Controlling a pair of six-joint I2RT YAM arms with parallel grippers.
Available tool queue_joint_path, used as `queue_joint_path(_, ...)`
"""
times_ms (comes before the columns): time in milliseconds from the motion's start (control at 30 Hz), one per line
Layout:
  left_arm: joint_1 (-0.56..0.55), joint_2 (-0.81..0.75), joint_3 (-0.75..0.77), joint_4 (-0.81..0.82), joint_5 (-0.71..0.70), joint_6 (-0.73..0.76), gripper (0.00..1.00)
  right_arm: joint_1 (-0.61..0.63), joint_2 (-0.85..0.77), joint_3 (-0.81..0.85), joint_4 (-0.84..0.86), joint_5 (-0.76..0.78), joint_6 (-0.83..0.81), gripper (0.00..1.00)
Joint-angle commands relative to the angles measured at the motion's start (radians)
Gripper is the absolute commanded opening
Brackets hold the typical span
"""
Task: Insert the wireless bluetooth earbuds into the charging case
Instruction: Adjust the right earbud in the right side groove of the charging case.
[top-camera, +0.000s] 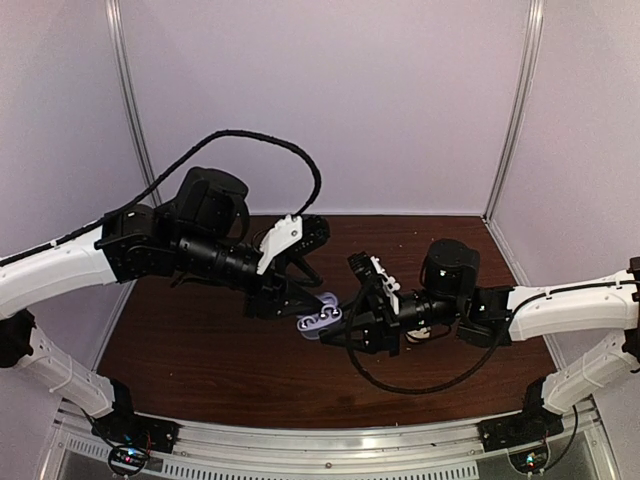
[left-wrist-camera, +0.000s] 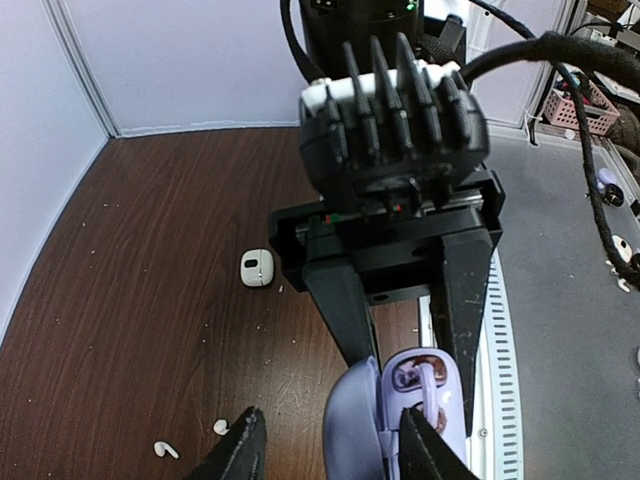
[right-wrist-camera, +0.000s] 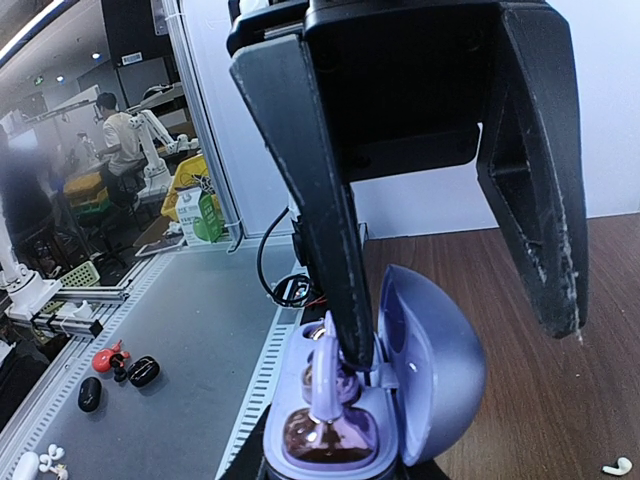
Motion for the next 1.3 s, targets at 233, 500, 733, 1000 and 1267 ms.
queue_joint_path(233, -0.029, 0.032, 0.039, -0.050, -0.084, 0.046, 0.47, -0.005, 0.000, 0.029, 0.013, -0.012, 0.000, 0.00)
queue_joint_path(500, -0.028, -0.040, 0.046, -0.051, -0.152, 0.061, 0.47, -0.005, -0.005, 0.019, 0.002, -0.023, -0.005, 0.00)
queue_joint_path(733, -0.028, -0.049, 0.055, -0.062, -0.103, 0.082, 0.47, -0.005, -0.003, 0.019, -0.002, -0.031, -0.003, 0.00)
queue_joint_path(1000, -0.029, -0.020, 0.067, -0.063, -0.034, 0.080, 0.47, -0.005, 0.003, 0.022, 0.002, -0.032, 0.001, 0.00)
queue_joint_path(1267, -0.029, 0.011, 0.073, -0.064, -0.015, 0.081, 0.47, -0.005, 0.009, 0.019, 0.018, -0.037, 0.006, 0.00)
